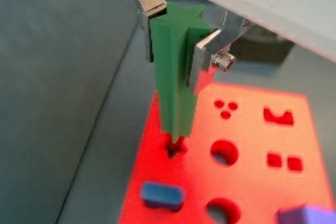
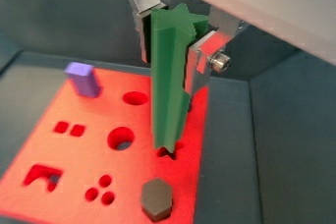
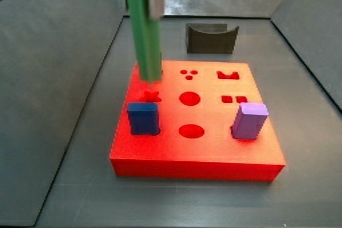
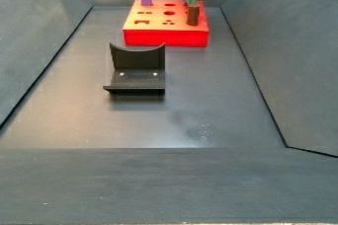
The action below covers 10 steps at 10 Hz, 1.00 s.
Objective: Pick up the star object. Move up. Place the star object on the fixture. Regrasp the star object. Move to above the board. Insert the star object.
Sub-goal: Insert the star object.
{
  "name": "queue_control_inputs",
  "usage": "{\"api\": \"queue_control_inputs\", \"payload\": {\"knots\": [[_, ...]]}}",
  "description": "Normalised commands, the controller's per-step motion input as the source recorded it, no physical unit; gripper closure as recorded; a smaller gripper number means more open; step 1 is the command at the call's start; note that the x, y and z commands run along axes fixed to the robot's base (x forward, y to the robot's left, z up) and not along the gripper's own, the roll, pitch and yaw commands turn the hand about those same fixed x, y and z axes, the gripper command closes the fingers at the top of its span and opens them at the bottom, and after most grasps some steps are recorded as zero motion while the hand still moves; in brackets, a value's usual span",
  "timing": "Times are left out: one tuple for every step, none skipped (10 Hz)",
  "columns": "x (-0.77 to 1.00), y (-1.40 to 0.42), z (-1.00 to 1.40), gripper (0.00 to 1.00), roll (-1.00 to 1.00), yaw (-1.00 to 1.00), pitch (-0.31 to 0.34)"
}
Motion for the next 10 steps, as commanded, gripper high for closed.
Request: {"api": "queue_control_inputs", "payload": {"knots": [[-0.14, -0.09, -0.59, 1.00, -0.12, -0.27, -0.004], [-0.22, -0.07, -0.38, 1.00, -0.08, -0.12, -0.029], [-0.11, -0.03, -0.19, 1.00, 0.00, 0.00, -0.011], [0.00, -0.05, -0.20, 1.00, 0.07, 0.00, -0.004], [0.07, 0.00, -0.13, 1.00, 0.04, 0.00, 0.000], [0.24, 0.00, -0.06, 1.00, 0.07, 0.00, 0.074], [0.42, 0.00, -0.11, 1.00, 0.00, 0.00, 0.131], [0.40, 0.00, -0.20, 1.00, -0.03, 0.00, 0.081], [0.34, 0.00, -0.21, 1.00, 0.00, -0.01, 0.073], [0.39, 0.00, -0.26, 1.00, -0.03, -0.06, 0.070]]}}
